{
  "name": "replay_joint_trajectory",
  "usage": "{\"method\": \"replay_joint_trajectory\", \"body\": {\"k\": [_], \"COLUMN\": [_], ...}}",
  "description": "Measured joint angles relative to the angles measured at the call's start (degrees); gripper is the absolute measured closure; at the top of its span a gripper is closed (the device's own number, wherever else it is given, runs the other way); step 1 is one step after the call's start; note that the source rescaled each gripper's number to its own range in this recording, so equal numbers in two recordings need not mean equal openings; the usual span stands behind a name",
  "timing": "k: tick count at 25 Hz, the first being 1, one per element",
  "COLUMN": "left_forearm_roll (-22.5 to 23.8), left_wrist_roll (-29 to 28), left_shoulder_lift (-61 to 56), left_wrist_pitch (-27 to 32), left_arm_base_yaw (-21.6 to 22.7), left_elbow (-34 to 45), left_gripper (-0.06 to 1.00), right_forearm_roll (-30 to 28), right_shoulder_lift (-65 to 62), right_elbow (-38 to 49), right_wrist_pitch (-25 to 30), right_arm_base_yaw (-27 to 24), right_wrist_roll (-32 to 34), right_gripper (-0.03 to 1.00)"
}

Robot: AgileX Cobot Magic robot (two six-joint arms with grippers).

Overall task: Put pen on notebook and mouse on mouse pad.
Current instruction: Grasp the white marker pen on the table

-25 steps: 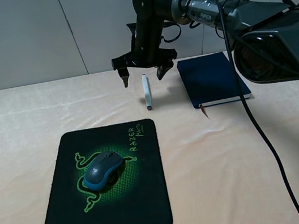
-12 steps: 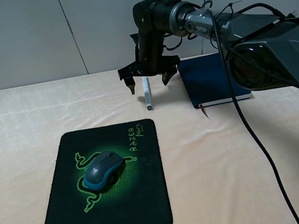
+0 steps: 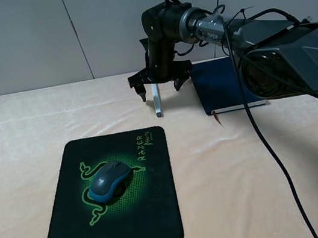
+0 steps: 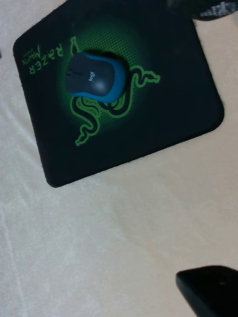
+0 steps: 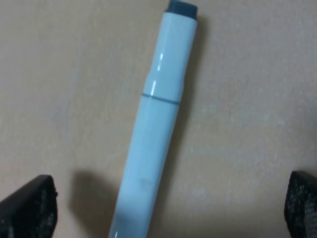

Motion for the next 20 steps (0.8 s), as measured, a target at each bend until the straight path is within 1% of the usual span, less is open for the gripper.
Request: {"method": "replay_joint_trajectory", "body": {"k": [7, 20], "left_forearm_roll": [0.0, 0.0], "left_wrist_roll": [0.0, 0.0], "left_shoulder_lift": [0.0, 0.0], "left_wrist_pitch": [0.0, 0.0], "left_arm_base_yaw": [0.0, 0.0], "left_elbow": [0.0, 0.0], "left_gripper": [-0.06, -0.06], "right_forearm_roll": [-1.3, -1.5], "right_shoulder_lift": [0.5, 0.8], "right_elbow": [0.0, 0.0], "right_wrist_pitch": [-0.3, -0.3], "right_arm_base_yaw": [0.0, 0.0], "right_wrist_roll": [0.2, 0.2], "right_gripper": [-0.03, -0.03]}}
